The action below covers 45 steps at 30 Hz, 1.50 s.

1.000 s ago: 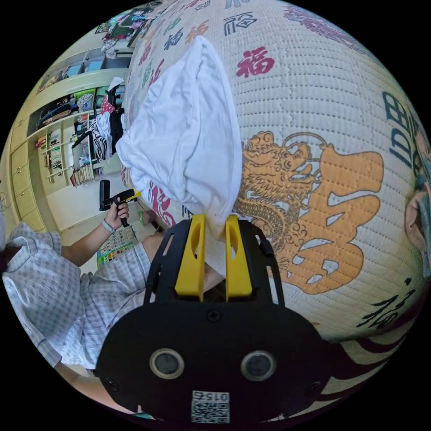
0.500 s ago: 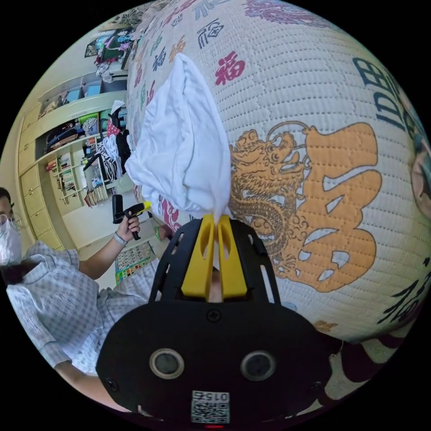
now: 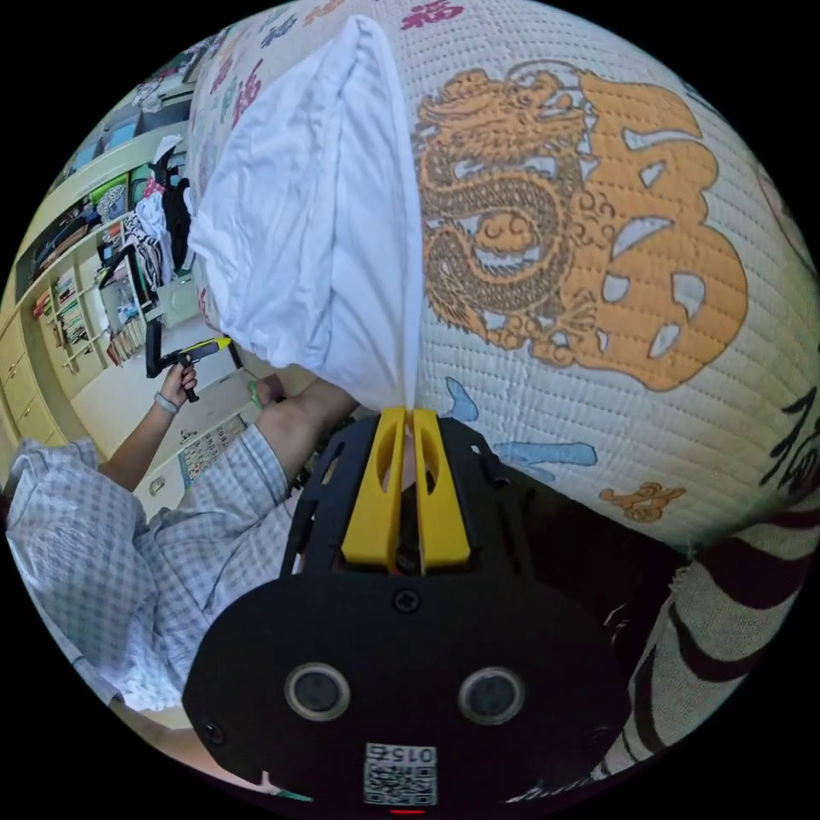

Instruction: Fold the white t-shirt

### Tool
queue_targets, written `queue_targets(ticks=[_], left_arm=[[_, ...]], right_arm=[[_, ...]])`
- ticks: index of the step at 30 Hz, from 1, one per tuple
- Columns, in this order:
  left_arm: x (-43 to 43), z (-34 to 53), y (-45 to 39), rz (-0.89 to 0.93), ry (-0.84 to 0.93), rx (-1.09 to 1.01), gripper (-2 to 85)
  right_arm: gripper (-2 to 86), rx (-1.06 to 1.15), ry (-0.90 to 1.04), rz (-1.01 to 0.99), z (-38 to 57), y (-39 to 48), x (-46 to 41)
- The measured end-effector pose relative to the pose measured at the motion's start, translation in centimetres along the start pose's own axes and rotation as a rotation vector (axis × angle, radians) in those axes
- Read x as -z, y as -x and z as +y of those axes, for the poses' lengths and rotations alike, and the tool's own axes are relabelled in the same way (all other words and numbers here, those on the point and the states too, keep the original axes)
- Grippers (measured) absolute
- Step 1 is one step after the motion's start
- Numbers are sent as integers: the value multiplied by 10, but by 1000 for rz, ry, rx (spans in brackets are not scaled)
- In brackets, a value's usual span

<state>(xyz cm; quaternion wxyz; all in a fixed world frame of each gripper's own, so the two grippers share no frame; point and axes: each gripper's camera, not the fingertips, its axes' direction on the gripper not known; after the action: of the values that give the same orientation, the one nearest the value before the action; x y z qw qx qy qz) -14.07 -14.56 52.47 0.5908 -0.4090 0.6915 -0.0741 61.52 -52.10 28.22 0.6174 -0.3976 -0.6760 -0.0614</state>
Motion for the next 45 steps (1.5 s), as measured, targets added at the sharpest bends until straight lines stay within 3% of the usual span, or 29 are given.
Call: queue_targets(ticks=[6,10,15,20,30,36,37,41,45], left_arm=[[-2,19,16,239,-128,82,58],[-28,7,20,431,-161,144,84],[-51,1,42,544,-196,277,77],[-56,0,63,568,-210,328,25],[26,0,81,716,-402,236,-8],[26,-37,58,707,-197,145,44],[12,-44,55,752,-151,169,83],[-17,-50,57,754,-208,298,93],[-27,-43,69,855,-333,479,8]], right_arm=[[59,61,-127,15,21,31,-2],[63,120,-109,-233,-6,55,-35],[81,43,-80,-390,-24,55,-70],[45,-100,-146,-523,-25,41,-78],[3,-15,-307,-707,-15,60,1],[0,107,-300,-625,-48,85,50],[0,93,-292,-656,-52,85,49],[0,37,-291,-709,-58,86,46],[0,21,-263,-720,-62,91,46]])
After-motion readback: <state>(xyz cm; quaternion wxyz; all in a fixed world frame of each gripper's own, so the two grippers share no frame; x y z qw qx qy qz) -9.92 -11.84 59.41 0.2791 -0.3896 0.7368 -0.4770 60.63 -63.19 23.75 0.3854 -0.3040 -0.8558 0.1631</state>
